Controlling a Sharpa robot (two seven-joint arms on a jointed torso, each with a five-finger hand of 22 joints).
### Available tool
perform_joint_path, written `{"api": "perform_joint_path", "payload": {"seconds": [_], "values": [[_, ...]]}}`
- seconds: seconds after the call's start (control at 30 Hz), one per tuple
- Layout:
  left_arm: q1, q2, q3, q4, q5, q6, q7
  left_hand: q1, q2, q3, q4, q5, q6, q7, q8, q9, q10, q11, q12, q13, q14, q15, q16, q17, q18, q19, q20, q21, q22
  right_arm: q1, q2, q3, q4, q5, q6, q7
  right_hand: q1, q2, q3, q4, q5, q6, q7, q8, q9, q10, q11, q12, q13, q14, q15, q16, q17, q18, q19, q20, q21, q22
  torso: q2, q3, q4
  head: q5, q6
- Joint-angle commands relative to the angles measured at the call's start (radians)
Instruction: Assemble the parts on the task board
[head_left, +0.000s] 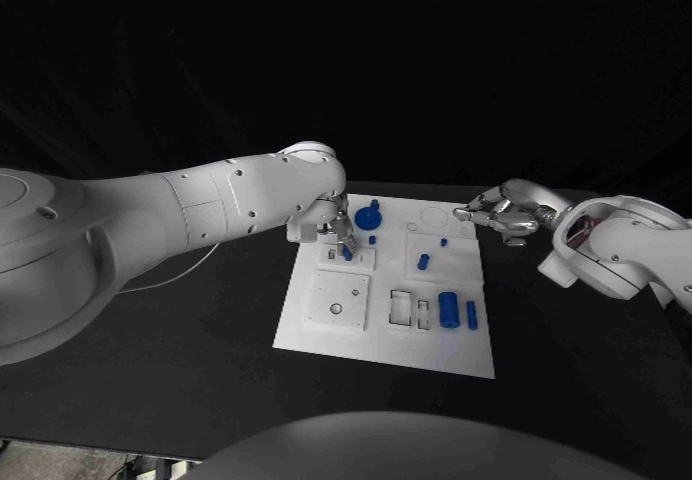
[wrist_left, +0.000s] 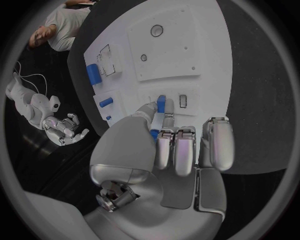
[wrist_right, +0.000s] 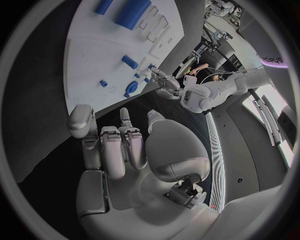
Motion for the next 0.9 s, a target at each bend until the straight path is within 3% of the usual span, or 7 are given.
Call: {"api": "perform_joint_path", "payload": {"seconds": [0.03, 0.9], "values": [[0.000, 0.002, 0.000, -0.001, 0.002, 0.007, -0.064, 0.013, -0.003, 0.010, 0.000, 0.002, -0.004, -0.004, 0.003, 0.002, 0.102, 0.004, -0.006, 0.263, 0.103, -0.003, 0.002, 0.263, 0.010, -0.008, 0.002, -0.004, 0.103, -0.002, 0.001, 0.000, -0.001, 0.002, 0.015, 0.004, 0.005, 0.001, -0.007, 0.000, -0.001, 0.000, -0.001, -0.005, -0.001, 0.108, 0.005, 0.004, 0.263, 0.106, 0.004, 0.003, 0.263, 0.011, -0.006, 0.001, -0.004, 0.114, 0.000, 0.0004, -0.0001, 0.000, 0.000], [-0.001, 0.002, 0.000, 0.000, 0.001, 0.030, -0.064, 0.017, -0.009, 0.028, -0.011, -0.005, -0.006, -0.003, 0.000, 0.007, 0.102, 0.005, -0.006, 0.263, 0.103, -0.002, 0.002, 0.263, 0.011, -0.011, 0.002, -0.008, 0.100, -0.013, 0.005, 0.000, -0.007, 0.002, 0.012, 0.009, 0.006, 0.002, -0.007, 0.000, 0.000, 0.000, -0.001, -0.006, -0.001, 0.108, 0.005, 0.004, 0.263, 0.106, 0.005, 0.003, 0.263, 0.011, -0.008, 0.001, -0.007, 0.114, 0.000, 0.0000, 0.0003, 0.003, 0.000]]}}
